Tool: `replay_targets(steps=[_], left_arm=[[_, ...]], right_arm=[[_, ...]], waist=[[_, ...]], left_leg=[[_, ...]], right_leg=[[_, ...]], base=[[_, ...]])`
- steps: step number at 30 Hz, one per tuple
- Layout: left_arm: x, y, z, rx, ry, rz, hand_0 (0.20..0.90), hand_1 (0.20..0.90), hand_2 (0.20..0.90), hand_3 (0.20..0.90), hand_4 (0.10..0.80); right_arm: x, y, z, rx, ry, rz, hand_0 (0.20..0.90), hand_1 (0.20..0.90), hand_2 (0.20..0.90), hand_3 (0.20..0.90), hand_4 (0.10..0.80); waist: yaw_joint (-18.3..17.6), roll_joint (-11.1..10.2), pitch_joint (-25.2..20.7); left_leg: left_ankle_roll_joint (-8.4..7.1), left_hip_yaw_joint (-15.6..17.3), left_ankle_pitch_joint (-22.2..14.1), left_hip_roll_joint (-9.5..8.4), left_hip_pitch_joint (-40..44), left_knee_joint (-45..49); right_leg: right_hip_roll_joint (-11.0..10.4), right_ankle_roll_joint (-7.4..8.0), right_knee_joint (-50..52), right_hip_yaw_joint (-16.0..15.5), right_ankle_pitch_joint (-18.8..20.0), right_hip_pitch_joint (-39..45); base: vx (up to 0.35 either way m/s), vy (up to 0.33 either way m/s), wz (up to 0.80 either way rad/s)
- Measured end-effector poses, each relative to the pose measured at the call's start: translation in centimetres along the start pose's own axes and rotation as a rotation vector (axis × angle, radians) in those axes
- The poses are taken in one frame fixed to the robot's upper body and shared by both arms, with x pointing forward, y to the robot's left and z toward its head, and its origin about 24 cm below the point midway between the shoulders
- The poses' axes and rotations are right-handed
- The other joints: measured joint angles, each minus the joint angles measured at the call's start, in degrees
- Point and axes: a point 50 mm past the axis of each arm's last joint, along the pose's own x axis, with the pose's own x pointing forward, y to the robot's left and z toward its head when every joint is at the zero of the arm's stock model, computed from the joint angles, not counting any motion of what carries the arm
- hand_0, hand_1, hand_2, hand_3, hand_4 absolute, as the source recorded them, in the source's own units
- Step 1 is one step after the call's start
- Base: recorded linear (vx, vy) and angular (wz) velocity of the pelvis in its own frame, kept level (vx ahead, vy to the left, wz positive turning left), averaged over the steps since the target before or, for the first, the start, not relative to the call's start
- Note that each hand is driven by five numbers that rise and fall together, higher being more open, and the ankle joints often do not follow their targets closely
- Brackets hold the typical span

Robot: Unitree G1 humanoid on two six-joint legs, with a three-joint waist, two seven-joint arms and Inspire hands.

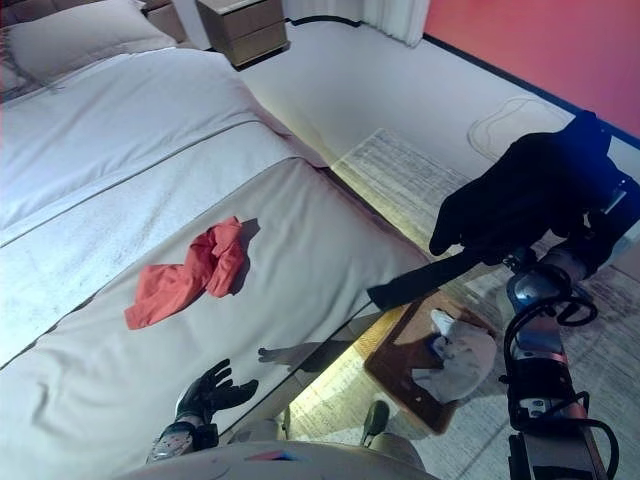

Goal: Pick up the clothes from the bed and place them into the basket

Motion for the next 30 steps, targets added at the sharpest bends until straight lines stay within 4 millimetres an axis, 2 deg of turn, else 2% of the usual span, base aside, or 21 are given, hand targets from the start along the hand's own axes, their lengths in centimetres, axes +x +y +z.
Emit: replay_targets(steps=[4, 9, 13, 17, 21, 30], left_arm=[[0.2, 0.1, 0.9, 0.004, -0.033, -0.004, 0.900, 0.900, 0.900, 0.900, 0.800], [0.3, 0.7, 1.2, 0.011, -0.041, 0.014, 0.900, 0.900, 0.900, 0.900, 0.800], [0.1, 1.3, 0.9, 0.022, -0.030, 0.025, 0.900, 0.900, 0.900, 0.900, 0.800], [0.1, 1.4, 1.0, 0.032, -0.033, 0.021, 0.900, 0.900, 0.900, 0.900, 0.800], [0.1, 1.9, 1.0, 0.042, -0.032, 0.032, 0.900, 0.900, 0.900, 0.900, 0.800], [0.1, 2.3, 1.0, 0.057, -0.026, 0.021, 0.900, 0.900, 0.900, 0.900, 0.800]], right_arm=[[-0.2, -1.3, -0.9, -0.027, 0.034, 0.018, 0.300, 0.300, 0.300, 0.200, 0.100], [-1.2, -1.6, -2.3, -0.080, 0.094, 0.095, 0.300, 0.300, 0.300, 0.200, 0.100], [-3.1, -1.8, -5.1, -0.167, 0.211, 0.153, 0.300, 0.300, 0.300, 0.200, 0.100], [-4.0, -3.4, -8.1, -0.284, 0.339, 0.132, 0.300, 0.300, 0.300, 0.200, 0.100], [-5.8, -5.2, -10.9, -0.360, 0.482, 0.088, 0.300, 0.300, 0.300, 0.200, 0.100], [-7.0, -7.9, -12.9, -0.464, 0.585, 0.001, 0.300, 0.300, 0.300, 0.200, 0.100]], waist=[[-0.98, -0.15, -0.12], [-0.79, -0.04, -0.52], [-0.71, -0.20, -1.17], [-0.27, -0.27, -1.22], [-0.45, -0.25, -1.25], [-0.76, -0.11, -2.72]], left_leg=[[-0.58, 0.03, 0.28, -0.61, 0.30, 0.22], [-0.56, -0.22, 0.30, -1.35, 0.33, 0.26], [-0.56, -0.74, 0.30, -1.72, 1.13, 0.27], [-0.56, -0.92, 0.30, -2.13, 1.15, 0.27], [-0.56, -0.96, 0.30, -2.15, 1.60, 0.26], [-0.55, -1.07, 0.29, -2.16, 1.64, 0.24]], right_leg=[[-0.26, 0.08, 0.00, 0.18, 0.10, 0.10], [-1.04, 0.28, 0.00, 0.09, 0.34, 0.22], [-1.42, 0.24, 0.00, -0.25, 0.36, 1.24], [-1.80, 0.24, 0.00, -0.36, 0.36, 1.41], [-1.82, 0.25, -0.01, -0.38, 0.36, 1.91], [-1.87, 0.27, -0.02, -0.44, 0.34, 1.99]], base=[[0.000, 0.000, 0.00], [-0.002, -0.014, 0.03], [-0.019, -0.025, 0.06], [-0.011, -0.014, 0.02], [0.000, 0.000, 0.00], [0.000, 0.000, 0.00]])
